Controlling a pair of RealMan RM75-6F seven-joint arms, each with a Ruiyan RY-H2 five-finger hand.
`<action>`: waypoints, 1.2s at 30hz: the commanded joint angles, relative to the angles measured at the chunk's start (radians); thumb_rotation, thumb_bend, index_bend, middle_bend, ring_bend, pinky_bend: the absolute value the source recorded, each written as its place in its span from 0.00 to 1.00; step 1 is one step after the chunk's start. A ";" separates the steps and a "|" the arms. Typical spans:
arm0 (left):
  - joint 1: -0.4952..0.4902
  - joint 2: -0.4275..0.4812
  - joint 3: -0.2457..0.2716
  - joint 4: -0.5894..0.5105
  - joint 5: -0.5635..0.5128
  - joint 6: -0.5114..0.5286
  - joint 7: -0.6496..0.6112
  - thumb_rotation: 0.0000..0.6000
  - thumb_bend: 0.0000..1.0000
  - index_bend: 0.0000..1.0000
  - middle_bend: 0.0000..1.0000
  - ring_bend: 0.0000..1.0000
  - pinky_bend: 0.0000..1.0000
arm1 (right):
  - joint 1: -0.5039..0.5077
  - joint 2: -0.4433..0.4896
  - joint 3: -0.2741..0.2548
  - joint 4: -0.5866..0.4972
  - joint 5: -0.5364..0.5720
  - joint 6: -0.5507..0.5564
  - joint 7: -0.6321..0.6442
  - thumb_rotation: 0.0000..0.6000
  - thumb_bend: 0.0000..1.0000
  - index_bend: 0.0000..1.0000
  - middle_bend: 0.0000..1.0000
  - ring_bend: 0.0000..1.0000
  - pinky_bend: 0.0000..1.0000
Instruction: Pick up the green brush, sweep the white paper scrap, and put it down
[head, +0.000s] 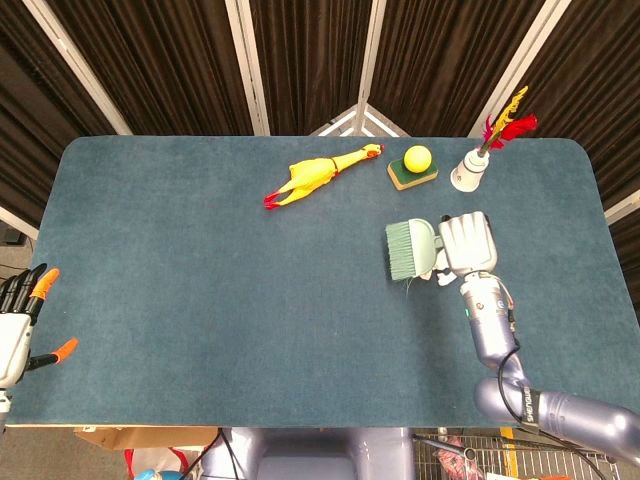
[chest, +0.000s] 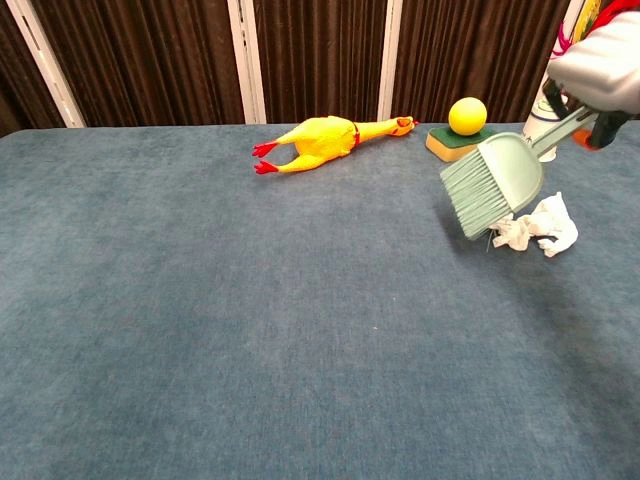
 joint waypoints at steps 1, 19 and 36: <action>-0.001 0.005 0.000 -0.004 -0.006 -0.008 -0.005 1.00 0.01 0.00 0.00 0.00 0.00 | 0.032 -0.061 -0.008 0.083 0.045 -0.040 -0.008 1.00 0.55 0.78 0.92 0.98 0.81; -0.004 0.011 -0.001 -0.017 -0.013 -0.017 -0.009 1.00 0.01 0.00 0.00 0.00 0.00 | 0.047 -0.026 -0.097 0.220 0.154 -0.029 -0.149 1.00 0.56 0.80 0.92 0.98 0.81; 0.002 -0.002 -0.002 -0.013 -0.002 0.007 0.006 1.00 0.01 0.00 0.00 0.00 0.00 | 0.008 0.179 -0.145 0.089 0.135 0.097 -0.217 1.00 0.56 0.80 0.92 0.98 0.81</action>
